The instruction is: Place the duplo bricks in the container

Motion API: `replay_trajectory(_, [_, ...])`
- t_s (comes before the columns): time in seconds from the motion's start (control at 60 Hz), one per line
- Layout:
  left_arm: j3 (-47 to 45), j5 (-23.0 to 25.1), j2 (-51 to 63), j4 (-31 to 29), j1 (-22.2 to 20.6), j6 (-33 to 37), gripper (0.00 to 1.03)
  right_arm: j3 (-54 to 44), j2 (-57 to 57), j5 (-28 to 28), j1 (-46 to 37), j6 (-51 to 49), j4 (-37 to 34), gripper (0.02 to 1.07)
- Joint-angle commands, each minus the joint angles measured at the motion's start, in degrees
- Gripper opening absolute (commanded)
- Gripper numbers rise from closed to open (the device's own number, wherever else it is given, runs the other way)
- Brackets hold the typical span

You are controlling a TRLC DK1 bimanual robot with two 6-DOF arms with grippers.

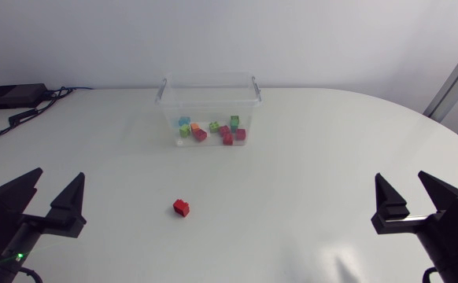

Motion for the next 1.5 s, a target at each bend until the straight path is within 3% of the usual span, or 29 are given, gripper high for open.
replay_trajectory(0.0, [-0.86, 0.11, -0.61, -0.16, -0.32, 1.79, 0.99, -1.17, -0.52, -0.47, -0.39, -1.06, 0.62, 1.02])
replay_trajectory(0.2, [-0.86, 0.11, -0.61, 0.10, -1.11, 1.88, 0.99, -1.17, -0.52, -0.47, -0.39, -1.15, 0.62, 1.02])
replay_trajectory(0.283, [-0.95, -0.06, -0.61, 0.81, -2.52, 4.96, 0.97, -1.17, -0.52, -0.47, -0.39, -1.15, 0.62, 1.02])
replay_trajectory(0.567, [2.04, -0.85, 0.89, 0.46, -1.99, 4.25, 0.96, -1.17, -0.52, -0.47, -0.39, -1.15, 0.62, 1.02])
replay_trajectory(0.7, [12.76, -0.85, 17.59, -2.88, -2.25, 6.54, 0.96, -1.17, -0.52, -0.47, -0.39, -1.15, 0.62, 1.02])
replay_trajectory(0.85, [25.33, -0.85, 30.95, -11.23, -2.87, 7.59, 0.98, -1.17, -0.52, -0.47, -0.39, -1.06, 0.71, 1.02])
replay_trajectory(0.967, [35.96, -0.94, 38.59, -22.04, -8.41, 7.50, 0.98, -1.17, -0.52, -0.47, -0.39, -1.06, 0.71, 1.02])
replay_trajectory(1.1, [42.11, -1.12, 45.63, -30.31, -13.24, 7.33, 0.98, -1.17, -0.52, -0.47, -0.39, -1.15, 0.71, 1.02])
replay_trajectory(1.233, [44.14, -4.19, 49.93, -34.52, -19.04, 7.15, 0.98, -1.17, -0.52, -0.47, -0.39, -1.06, 0.71, 1.02])
replay_trajectory(1.483, [44.58, -4.28, 62.15, -38.30, -25.28, 6.19, 0.98, -1.17, -0.52, -0.47, -0.39, -1.15, 0.62, 1.02])
